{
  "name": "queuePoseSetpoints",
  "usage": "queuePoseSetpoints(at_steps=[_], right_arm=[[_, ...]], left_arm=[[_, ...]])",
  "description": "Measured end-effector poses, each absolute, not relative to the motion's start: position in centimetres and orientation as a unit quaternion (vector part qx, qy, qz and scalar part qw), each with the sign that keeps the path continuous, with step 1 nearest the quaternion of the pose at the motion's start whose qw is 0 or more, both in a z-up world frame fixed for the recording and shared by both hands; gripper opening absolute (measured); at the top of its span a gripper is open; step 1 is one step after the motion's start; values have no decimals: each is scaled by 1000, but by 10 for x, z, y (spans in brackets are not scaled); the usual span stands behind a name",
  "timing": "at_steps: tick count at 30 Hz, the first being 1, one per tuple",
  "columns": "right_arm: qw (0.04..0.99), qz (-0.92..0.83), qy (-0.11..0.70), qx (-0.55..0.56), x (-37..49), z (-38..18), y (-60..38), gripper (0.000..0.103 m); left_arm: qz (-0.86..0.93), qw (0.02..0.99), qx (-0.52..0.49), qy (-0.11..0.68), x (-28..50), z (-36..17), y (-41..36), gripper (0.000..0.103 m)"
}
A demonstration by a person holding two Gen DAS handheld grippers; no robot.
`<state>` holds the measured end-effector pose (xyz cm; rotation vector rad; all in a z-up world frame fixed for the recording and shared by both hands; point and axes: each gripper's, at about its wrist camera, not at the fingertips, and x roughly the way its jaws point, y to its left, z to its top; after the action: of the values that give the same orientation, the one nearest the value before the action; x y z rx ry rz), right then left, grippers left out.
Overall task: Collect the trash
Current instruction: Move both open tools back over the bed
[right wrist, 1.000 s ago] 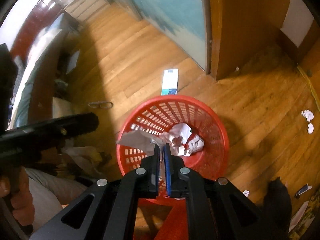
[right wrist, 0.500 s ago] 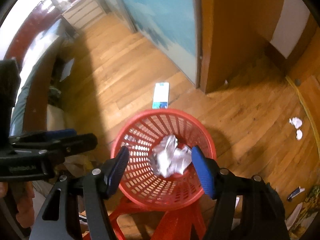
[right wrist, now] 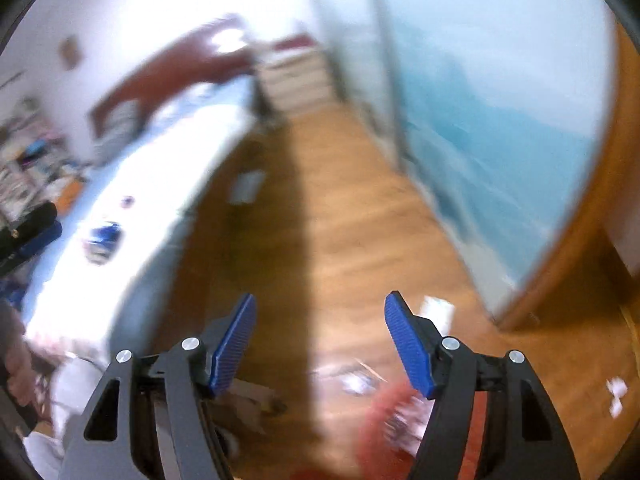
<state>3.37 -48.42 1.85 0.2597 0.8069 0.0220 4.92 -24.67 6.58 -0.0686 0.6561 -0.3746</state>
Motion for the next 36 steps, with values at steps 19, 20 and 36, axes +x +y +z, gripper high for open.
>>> queuePoseSetpoints(at_steps=[19, 20, 36], right_arm=[[905, 205, 371, 44, 43, 26, -170, 73], [903, 201, 377, 45, 46, 24, -167, 73], [893, 170, 401, 110, 185, -27, -139, 80]], left_arm=[[-8, 950, -130, 283, 21, 1, -21, 94], [-9, 950, -130, 285, 20, 0, -19, 94], [24, 936, -216, 276, 17, -14, 30, 94]])
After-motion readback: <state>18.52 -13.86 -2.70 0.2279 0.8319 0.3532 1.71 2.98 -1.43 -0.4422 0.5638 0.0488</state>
